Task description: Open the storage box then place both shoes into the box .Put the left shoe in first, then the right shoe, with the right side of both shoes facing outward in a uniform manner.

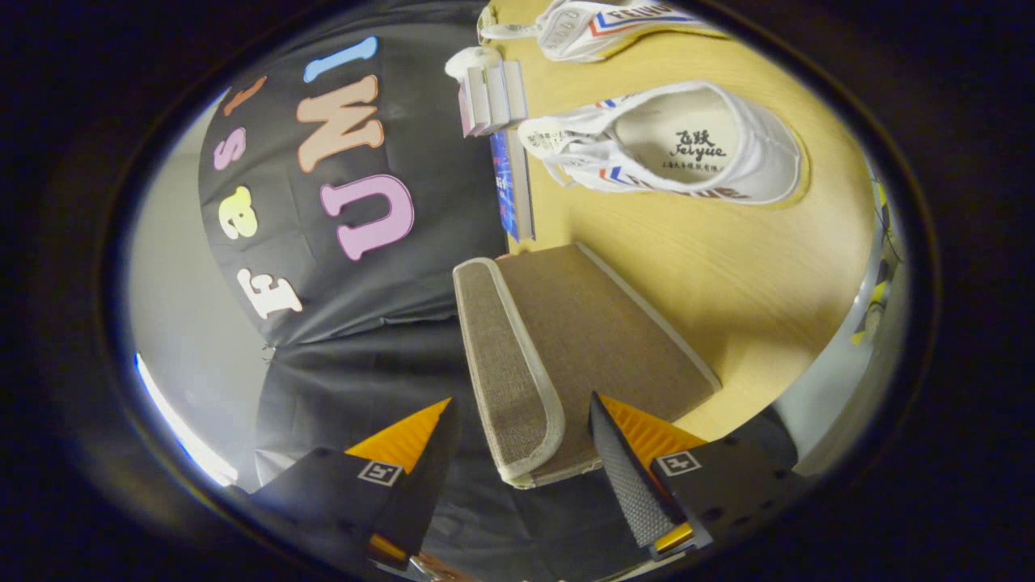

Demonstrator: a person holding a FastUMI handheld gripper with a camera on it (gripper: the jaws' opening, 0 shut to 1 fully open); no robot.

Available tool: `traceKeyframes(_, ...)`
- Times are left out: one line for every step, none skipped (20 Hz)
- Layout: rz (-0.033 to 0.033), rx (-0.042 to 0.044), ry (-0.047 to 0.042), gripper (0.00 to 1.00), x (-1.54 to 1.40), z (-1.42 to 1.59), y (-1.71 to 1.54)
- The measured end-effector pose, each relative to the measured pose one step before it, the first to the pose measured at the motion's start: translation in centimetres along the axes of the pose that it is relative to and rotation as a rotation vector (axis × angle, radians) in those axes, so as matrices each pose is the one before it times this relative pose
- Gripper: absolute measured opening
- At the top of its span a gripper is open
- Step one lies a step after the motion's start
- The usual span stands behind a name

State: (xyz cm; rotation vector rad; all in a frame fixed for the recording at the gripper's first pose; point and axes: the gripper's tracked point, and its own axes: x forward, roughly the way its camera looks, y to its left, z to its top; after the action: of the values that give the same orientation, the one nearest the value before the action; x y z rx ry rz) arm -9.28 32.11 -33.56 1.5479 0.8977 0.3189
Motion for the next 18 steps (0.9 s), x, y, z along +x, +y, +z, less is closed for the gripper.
traceKeyframes(0.00886,0.01452,-0.00977,0.97,-0.079,0.129,0.309)
traceKeyframes(-0.01012,0.00620,-0.00406,0.83,0.161,0.249,-0.257)
traceKeyframes(-0.00245,-0.00339,0.01702,0.68,0.171,-0.604,-0.003)
traceKeyframes(-0.00655,-0.01203,0.00703,0.62,0.046,-0.093,-0.036)
traceKeyframes(-0.00510,-0.01818,0.00819,0.56,-0.065,-0.192,0.206)
traceKeyframes(-0.01761,-0.02374,0.00582,0.50,0.265,-0.018,-0.259)
traceKeyframes(-0.00585,-0.01147,-0.01788,0.43,0.556,0.474,-0.312)
traceKeyframes(-0.01256,0.00061,-0.00157,0.37,-0.342,0.121,-0.014)
traceKeyframes(-0.00058,0.01130,-0.01605,0.31,-0.316,0.649,-0.104)
traceKeyframes(0.00682,0.01383,0.00753,0.14,0.001,0.062,0.082)
traceKeyframes(0.00194,-0.00393,0.00699,0.11,-0.082,-0.218,0.095)
traceKeyframes(-0.00167,-0.01584,0.00218,0.11,-0.041,-0.064,0.077)
traceKeyframes(-0.00957,-0.02800,-0.00200,0.11,0.418,-0.368,-0.117)
traceKeyframes(-0.00546,0.00917,-0.01747,0.07,1.773,-0.138,0.895)
traceKeyframes(0.01995,-0.01685,-0.00152,0.03,-1.261,1.376,0.441)
traceKeyframes(-0.00254,-0.02785,-0.00154,0.03,-0.117,0.077,0.372)
traceKeyframes(-0.00731,-0.03456,-0.00241,0.03,-0.673,-0.249,0.372)
traceKeyframes(0.00062,-0.03529,0.00036,0.02,-0.214,-0.135,0.664)
